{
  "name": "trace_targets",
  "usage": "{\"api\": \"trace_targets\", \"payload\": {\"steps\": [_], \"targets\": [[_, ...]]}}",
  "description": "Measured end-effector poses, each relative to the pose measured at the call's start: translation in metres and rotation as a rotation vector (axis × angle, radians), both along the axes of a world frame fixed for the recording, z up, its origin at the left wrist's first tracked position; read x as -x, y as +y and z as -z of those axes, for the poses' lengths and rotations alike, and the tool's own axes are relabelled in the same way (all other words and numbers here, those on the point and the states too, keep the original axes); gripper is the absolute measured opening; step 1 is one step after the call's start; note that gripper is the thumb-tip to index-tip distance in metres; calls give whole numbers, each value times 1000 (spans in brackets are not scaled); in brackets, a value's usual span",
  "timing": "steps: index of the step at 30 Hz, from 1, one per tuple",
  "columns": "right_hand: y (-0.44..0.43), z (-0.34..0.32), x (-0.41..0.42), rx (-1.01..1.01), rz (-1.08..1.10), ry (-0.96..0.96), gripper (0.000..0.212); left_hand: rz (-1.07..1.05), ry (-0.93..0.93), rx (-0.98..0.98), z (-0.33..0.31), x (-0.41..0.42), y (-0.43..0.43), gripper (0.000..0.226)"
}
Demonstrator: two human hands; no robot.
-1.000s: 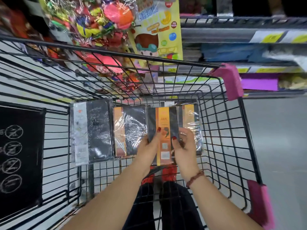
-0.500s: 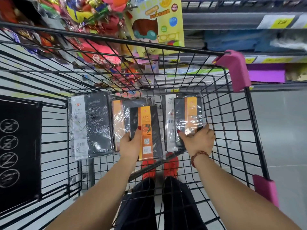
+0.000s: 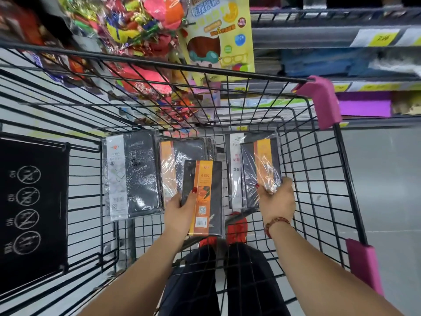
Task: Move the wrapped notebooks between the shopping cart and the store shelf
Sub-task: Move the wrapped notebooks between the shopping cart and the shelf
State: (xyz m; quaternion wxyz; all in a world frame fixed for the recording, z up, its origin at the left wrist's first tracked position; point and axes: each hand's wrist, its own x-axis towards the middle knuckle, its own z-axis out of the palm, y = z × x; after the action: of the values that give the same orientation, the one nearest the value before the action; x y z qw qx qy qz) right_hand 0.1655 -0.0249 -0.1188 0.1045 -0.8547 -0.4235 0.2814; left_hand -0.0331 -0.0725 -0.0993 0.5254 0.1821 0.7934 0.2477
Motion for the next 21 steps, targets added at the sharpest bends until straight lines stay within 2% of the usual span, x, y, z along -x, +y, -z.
{"api": "trace_targets", "payload": {"steps": [3,7,11,16,19,21], "targets": [[1,-6,-6,29,-13,13,44,-35,-11,10,-5,3,-3,26],[3,-17,-8,-49,52,17,23,-51,-10,9,-16,6,-6,32],[2,-40,-8,-101,50,149,8,-38,-1,-8,-36,8,-5,31],[-4,-81,-5,-239,198,380,3,-22,-3,-94,-68,9,-2,34],[-10,-119,-9,-331,293,530,18,4,-1,-162,-96,3,1,29],[-16,-142,-16,-370,355,636,19,14,-20,-229,-116,-3,6,19]]}}
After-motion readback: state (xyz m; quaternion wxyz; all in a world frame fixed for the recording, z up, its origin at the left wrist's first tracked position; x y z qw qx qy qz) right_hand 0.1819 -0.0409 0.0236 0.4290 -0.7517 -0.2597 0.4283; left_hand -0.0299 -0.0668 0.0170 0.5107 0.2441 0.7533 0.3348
